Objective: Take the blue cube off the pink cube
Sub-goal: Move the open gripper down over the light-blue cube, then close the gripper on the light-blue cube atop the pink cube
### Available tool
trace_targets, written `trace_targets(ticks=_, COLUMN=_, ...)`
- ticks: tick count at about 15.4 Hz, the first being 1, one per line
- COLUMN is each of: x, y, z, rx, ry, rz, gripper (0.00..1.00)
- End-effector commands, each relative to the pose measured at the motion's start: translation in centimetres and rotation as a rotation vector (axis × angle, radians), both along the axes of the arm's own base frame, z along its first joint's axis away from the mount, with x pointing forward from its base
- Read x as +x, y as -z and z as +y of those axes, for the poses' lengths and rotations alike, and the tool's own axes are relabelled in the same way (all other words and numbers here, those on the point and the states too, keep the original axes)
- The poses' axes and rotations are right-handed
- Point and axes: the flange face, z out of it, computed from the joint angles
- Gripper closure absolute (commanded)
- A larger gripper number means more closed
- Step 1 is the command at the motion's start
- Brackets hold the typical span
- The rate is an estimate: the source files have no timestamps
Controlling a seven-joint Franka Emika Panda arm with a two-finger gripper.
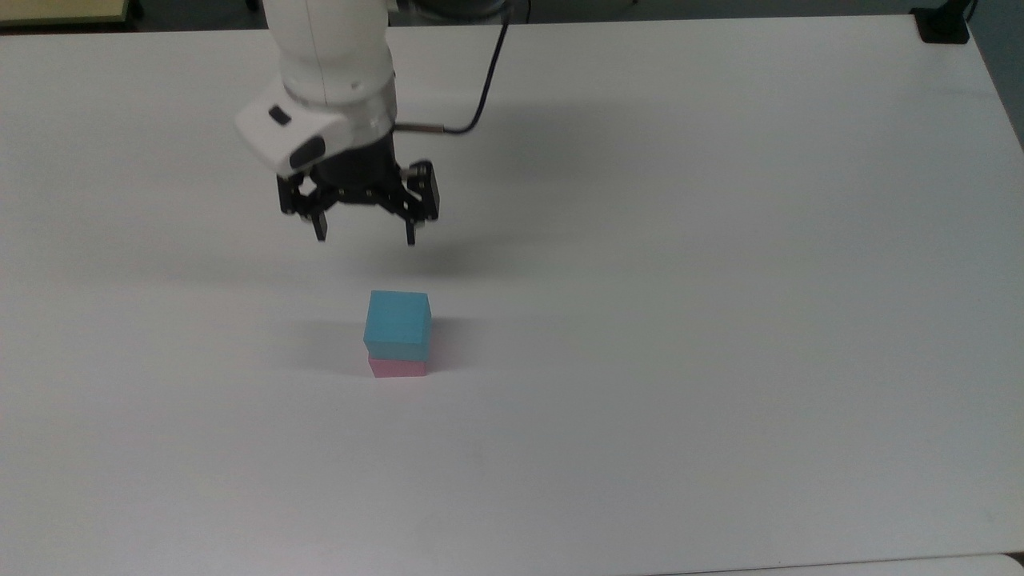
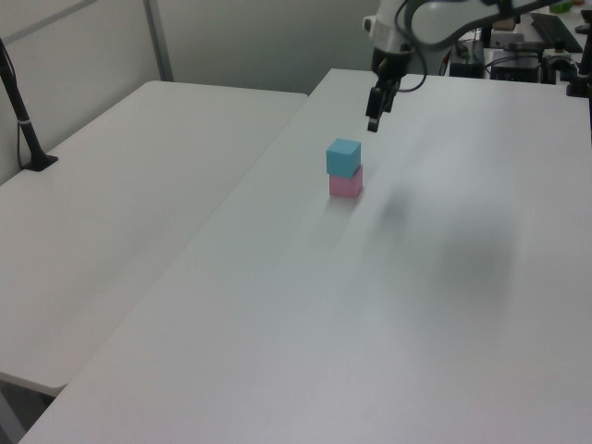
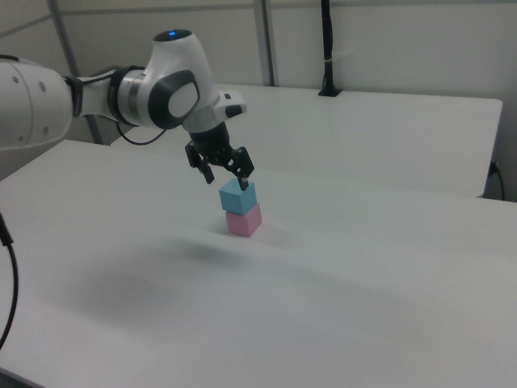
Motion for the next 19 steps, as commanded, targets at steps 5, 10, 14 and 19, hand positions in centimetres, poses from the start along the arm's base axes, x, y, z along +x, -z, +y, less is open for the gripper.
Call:
trace_targets(ticks=5, x=4.2, y=4.8, z=3.1, rx=0.010, ry=0.052, rz=-0.046, gripper=0.00)
trace_targets(ticks=10, x=4.6, y=6.2, z=4.4, rx=0.018, ry=0.095, rz=-0.057, gripper=0.00)
trace_targets(ticks=14, x=5.1, y=6.4, z=4.3, rx=0.009, ry=0.101, rz=-0.098, gripper=0.52)
trace_targets(ticks=19, x=4.3, y=3.7, z=2.8, rx=-0.008, ry=0.050, rz=-0.086, gripper=0.80)
